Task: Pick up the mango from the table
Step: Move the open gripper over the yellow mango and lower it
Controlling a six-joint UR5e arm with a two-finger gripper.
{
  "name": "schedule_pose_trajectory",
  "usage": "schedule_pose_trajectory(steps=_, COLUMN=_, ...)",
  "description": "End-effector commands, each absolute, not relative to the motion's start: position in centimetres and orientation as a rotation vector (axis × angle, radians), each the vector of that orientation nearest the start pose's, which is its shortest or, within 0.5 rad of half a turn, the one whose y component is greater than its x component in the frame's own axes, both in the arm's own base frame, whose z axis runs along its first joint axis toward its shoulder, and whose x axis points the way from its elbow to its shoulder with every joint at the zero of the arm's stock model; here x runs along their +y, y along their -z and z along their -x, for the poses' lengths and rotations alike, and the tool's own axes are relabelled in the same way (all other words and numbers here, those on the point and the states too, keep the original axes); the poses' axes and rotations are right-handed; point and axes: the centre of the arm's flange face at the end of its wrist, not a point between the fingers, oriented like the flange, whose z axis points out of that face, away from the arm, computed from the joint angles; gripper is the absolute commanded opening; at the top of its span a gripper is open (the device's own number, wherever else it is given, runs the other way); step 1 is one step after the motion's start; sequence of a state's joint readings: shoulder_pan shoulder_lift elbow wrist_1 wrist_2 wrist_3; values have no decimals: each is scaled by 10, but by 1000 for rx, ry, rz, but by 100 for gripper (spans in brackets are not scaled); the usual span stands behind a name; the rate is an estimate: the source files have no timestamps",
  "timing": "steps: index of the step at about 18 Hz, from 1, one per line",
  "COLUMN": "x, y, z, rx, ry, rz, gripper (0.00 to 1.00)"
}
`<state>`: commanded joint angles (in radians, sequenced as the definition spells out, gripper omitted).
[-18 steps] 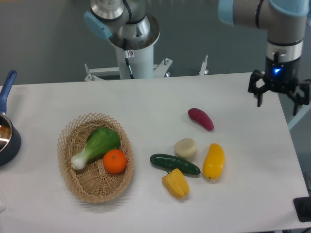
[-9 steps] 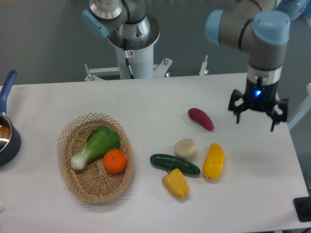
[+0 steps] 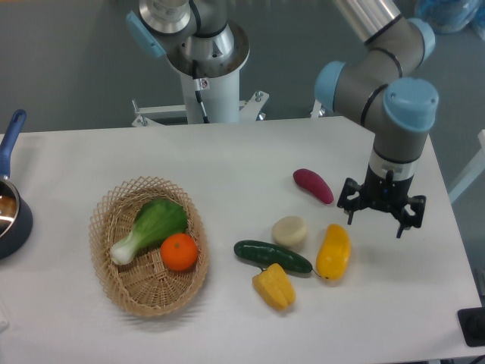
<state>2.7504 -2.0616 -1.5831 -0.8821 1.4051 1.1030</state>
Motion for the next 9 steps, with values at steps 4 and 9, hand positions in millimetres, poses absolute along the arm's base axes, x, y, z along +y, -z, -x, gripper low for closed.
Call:
schedule_pose_trajectory(steps=4, x=409, y=-252, z=545, rx=-68, ry=-107, rz=2921, gripper=100)
schedule_pose_trajectory(steps=9, x=419, y=-241, z=540, rx=-90, ry=-85, rz=2927, gripper=100)
